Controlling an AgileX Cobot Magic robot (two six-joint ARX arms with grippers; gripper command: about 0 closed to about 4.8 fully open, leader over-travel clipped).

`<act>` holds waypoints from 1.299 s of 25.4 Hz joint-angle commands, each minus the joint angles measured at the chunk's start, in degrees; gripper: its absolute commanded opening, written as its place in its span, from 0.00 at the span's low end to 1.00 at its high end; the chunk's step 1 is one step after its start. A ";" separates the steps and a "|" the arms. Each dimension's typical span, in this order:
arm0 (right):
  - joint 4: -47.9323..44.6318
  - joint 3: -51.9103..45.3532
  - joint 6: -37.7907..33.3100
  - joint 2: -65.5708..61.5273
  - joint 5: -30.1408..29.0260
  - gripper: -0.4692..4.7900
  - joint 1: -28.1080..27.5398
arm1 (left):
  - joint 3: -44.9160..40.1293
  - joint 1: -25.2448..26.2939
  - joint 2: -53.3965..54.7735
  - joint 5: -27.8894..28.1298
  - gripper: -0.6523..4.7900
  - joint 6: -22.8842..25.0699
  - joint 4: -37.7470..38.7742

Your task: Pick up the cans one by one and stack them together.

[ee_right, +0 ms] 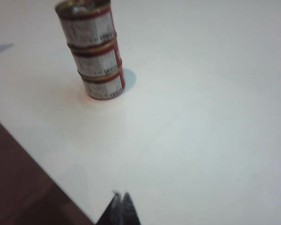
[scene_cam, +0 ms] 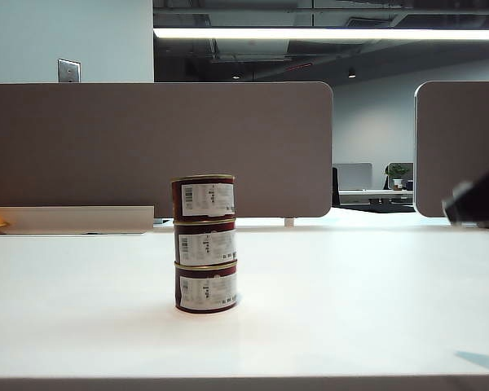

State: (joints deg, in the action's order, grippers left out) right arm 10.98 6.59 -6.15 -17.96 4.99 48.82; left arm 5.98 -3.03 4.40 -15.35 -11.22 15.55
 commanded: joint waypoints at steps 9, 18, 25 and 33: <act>-1.75 -4.68 0.20 0.07 4.63 0.10 -0.07 | -3.63 0.07 -0.02 0.39 0.11 6.73 -1.42; -0.13 -5.68 0.20 0.09 9.05 0.10 -0.04 | -4.02 0.07 0.07 3.67 0.11 6.71 -1.33; -0.52 -5.68 0.17 0.09 10.51 0.10 -0.04 | -4.00 0.07 0.07 3.76 0.11 6.64 -1.36; -0.52 -5.68 0.17 0.09 10.49 0.10 -0.04 | -4.00 0.07 0.07 3.76 0.11 6.67 -1.36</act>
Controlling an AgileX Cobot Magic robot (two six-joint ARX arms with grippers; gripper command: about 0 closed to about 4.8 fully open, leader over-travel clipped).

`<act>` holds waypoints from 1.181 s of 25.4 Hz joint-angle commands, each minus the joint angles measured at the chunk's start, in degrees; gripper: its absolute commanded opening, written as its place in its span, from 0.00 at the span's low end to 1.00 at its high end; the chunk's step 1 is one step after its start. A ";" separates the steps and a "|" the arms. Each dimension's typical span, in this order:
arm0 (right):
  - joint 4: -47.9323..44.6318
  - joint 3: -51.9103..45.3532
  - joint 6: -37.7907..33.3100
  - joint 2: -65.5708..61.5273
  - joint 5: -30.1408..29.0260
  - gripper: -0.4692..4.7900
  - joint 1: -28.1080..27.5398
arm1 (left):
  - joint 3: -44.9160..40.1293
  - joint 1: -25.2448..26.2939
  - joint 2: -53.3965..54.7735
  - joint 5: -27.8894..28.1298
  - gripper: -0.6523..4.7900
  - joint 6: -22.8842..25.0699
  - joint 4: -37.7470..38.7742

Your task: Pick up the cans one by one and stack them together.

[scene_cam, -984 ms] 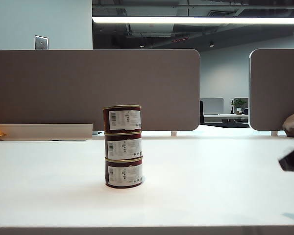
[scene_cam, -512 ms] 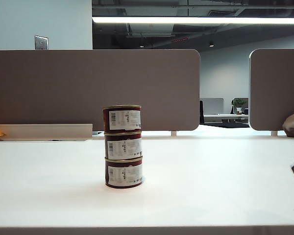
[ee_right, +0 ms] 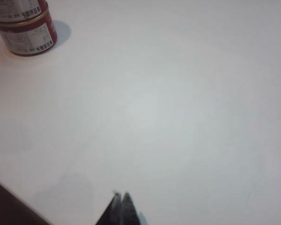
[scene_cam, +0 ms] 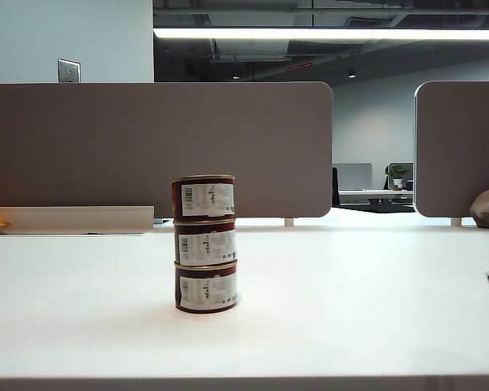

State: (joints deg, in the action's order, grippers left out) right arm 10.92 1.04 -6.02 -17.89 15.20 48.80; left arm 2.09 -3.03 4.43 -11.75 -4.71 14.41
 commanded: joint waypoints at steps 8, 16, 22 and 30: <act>-0.44 -0.15 0.04 0.90 0.33 0.10 0.04 | -0.11 0.07 0.04 0.15 0.11 0.15 -0.22; -0.66 -0.22 0.04 6.88 -0.37 0.10 -3.19 | -0.13 0.07 -2.32 0.15 0.11 0.15 -0.31; -2.43 -0.98 0.04 9.70 -0.37 0.10 -11.04 | -0.17 0.11 -4.11 0.15 0.11 0.17 -0.76; -2.54 -0.98 0.04 12.48 -0.33 0.10 -31.06 | -0.68 0.09 -4.11 0.15 0.11 0.17 -2.29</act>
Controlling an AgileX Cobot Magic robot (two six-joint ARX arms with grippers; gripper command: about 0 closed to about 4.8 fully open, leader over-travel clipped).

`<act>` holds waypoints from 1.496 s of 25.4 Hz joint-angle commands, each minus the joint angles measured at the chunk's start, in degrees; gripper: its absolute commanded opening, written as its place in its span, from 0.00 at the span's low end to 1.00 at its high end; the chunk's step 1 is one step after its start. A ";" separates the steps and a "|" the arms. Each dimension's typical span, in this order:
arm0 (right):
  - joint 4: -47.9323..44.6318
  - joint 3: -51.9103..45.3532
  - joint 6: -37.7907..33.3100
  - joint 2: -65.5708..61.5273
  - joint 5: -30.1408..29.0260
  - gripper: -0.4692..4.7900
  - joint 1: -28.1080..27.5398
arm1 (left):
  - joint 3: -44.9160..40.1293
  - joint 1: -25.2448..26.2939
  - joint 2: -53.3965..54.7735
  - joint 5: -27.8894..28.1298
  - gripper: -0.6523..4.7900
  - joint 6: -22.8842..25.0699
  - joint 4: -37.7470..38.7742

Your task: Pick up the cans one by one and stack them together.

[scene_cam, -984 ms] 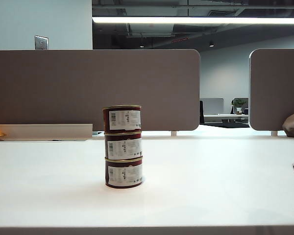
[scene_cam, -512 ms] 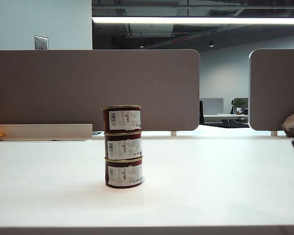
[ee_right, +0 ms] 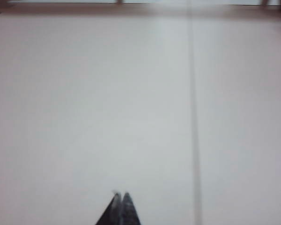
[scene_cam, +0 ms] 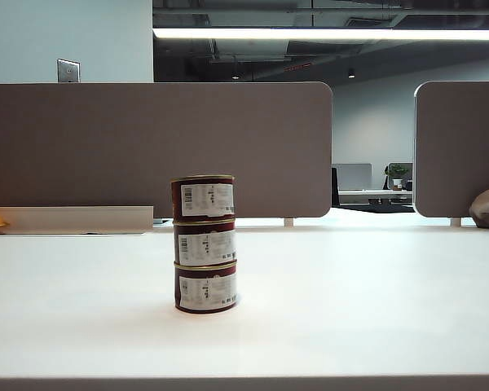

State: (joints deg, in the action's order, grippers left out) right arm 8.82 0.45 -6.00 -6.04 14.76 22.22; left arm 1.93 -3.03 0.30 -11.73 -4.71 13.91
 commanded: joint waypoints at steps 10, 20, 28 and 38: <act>-0.81 -0.39 0.02 5.92 -0.02 0.10 -16.94 | -1.51 0.09 0.02 0.13 0.11 0.17 -4.68; -0.57 -0.39 0.02 5.92 0.11 0.10 -16.94 | -1.51 0.11 0.02 0.13 0.11 0.15 -4.68; -1.27 -0.39 0.02 5.92 -3.87 0.10 -16.63 | -1.51 0.09 0.02 0.13 0.11 0.15 -4.68; -1.77 -0.39 0.02 5.92 -13.40 0.10 -16.63 | -1.51 0.09 0.02 0.13 0.11 0.15 -4.68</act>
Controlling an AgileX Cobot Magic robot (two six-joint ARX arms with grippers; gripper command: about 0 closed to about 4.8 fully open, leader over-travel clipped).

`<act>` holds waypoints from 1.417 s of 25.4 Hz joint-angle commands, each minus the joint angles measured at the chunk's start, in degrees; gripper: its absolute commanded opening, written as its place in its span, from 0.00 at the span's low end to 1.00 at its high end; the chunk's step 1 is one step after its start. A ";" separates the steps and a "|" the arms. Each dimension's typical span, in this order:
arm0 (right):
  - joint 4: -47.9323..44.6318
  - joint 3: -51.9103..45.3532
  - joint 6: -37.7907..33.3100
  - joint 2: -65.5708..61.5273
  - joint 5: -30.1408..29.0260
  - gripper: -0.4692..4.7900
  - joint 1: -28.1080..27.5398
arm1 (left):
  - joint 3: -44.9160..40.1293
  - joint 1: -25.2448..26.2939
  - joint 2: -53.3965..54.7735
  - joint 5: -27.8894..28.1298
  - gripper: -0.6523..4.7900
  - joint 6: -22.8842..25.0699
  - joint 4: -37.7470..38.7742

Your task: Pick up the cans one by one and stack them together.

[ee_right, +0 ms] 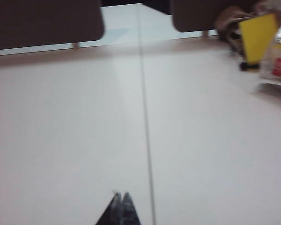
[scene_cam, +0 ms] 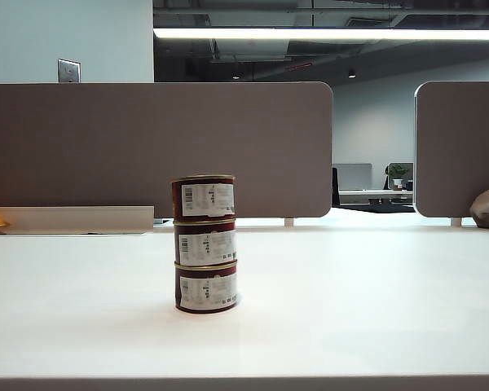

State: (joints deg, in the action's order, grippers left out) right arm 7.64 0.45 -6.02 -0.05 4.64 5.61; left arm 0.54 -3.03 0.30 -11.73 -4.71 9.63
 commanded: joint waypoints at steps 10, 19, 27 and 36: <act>2.73 -0.39 0.04 -0.07 -3.30 0.10 -0.15 | -0.11 0.15 0.02 0.15 0.11 0.15 -0.39; 2.78 -0.39 0.04 -0.07 -3.32 0.10 -0.15 | -0.11 3.41 0.02 0.13 0.11 0.17 -0.39; 2.78 -0.39 0.04 -0.07 -3.32 0.10 -0.15 | -0.11 3.39 0.02 0.13 0.11 0.17 -0.39; 2.78 -0.39 0.04 -0.07 -3.32 0.10 -0.15 | -0.11 3.39 0.02 0.15 0.11 0.17 -0.39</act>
State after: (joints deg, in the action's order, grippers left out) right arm 10.52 0.45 -6.00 -0.05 1.43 5.50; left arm 0.54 0.45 0.30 -11.68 -4.71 9.65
